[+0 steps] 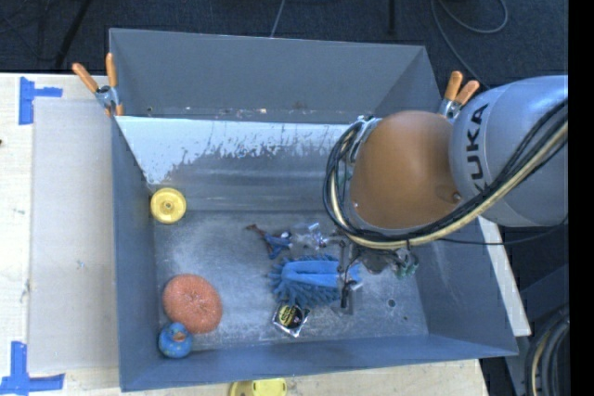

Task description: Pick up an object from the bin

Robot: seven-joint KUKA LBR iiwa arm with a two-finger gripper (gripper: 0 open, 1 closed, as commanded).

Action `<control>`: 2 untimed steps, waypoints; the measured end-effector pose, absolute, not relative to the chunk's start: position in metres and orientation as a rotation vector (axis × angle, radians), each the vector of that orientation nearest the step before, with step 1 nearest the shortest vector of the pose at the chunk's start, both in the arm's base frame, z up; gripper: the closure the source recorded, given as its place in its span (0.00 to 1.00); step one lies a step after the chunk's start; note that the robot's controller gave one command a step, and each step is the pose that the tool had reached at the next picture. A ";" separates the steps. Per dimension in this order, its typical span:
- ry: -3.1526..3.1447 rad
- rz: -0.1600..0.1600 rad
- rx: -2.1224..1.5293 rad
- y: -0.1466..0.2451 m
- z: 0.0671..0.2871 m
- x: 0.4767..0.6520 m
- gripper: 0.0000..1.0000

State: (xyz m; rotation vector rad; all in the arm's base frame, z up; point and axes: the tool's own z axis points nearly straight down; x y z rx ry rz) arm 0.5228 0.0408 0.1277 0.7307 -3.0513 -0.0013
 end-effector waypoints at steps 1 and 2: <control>-3.071 -0.002 0.669 0.059 0.129 0.540 0.00; -3.042 -0.001 0.797 0.053 0.109 0.558 0.00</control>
Offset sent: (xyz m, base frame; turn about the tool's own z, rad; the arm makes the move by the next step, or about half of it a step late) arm 0.0416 0.0078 -0.0271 -0.0605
